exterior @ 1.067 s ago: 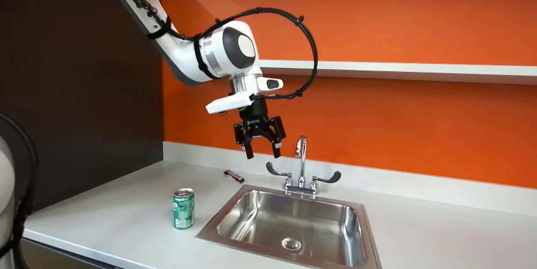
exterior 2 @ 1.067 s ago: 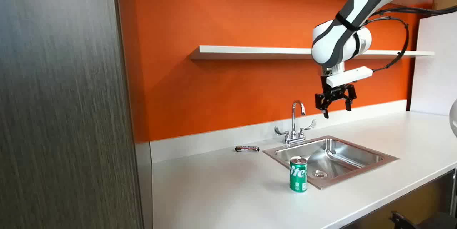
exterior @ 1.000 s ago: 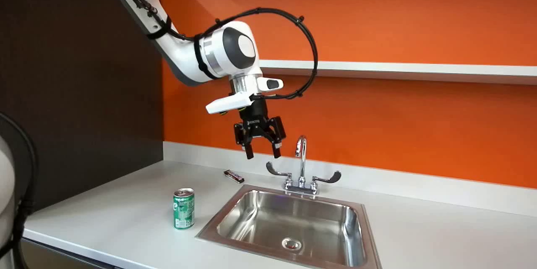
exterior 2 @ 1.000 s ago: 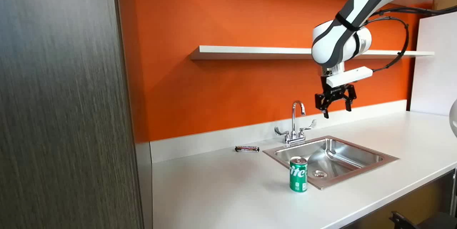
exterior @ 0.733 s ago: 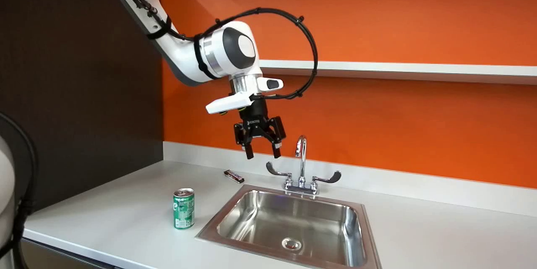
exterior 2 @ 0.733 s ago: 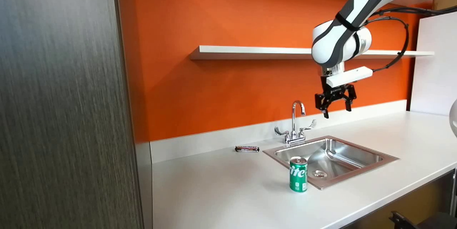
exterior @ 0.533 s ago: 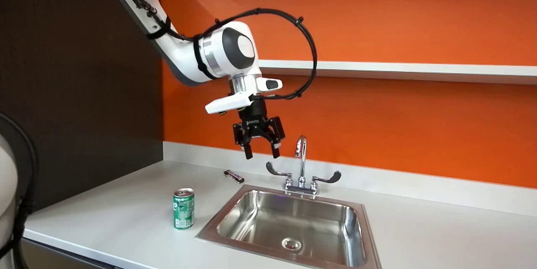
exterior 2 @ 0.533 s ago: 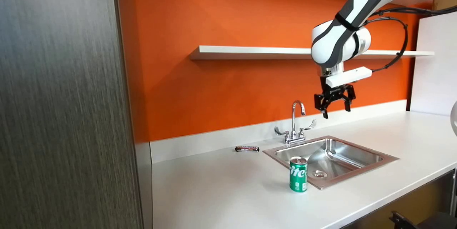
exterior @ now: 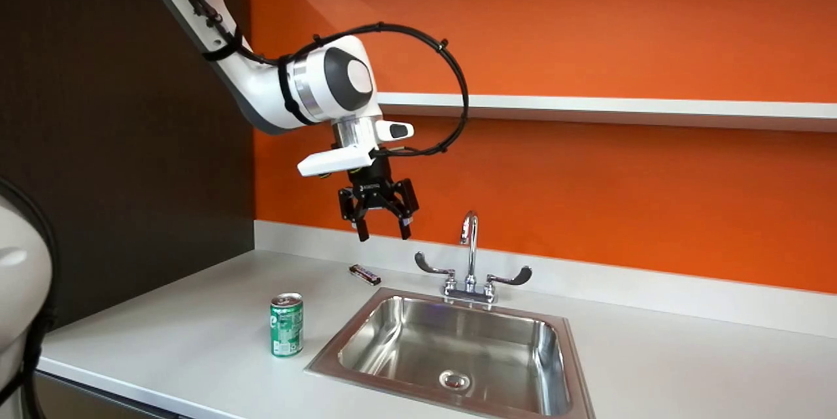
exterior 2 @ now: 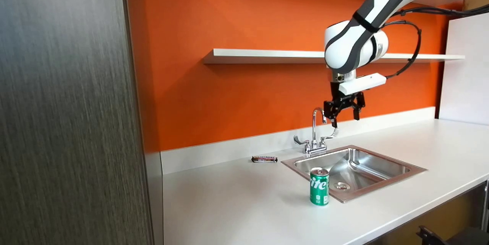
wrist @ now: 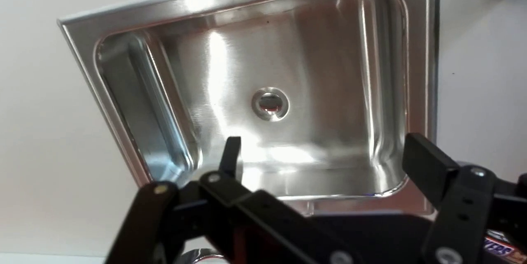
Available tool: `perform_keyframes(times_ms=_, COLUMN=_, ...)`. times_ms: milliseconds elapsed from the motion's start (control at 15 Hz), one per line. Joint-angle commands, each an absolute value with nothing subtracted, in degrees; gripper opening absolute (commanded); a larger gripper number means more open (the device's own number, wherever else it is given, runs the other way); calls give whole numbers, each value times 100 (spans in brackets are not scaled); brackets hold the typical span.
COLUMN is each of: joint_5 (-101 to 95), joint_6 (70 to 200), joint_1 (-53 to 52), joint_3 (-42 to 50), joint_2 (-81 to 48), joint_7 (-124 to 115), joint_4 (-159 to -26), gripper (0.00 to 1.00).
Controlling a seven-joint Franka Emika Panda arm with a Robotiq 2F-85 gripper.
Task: Put the sprite can on the left side of the first shelf
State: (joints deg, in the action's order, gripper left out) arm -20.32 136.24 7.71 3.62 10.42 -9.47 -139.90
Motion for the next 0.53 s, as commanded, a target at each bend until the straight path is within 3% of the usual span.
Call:
perform_keyframes(times_ms=0, joint_5=-1585, joint_6=13738, joint_1=604, joint_3=397, joint_2=1381, joint_7=-416, joint_4=-14271, gripper=100)
perform_keyframes(times_ms=467, joint_5=-713, joint_6=13414, joint_1=339, joint_3=385, joint_2=2101, joint_7=264, joint_4=-14736, gripper=100)
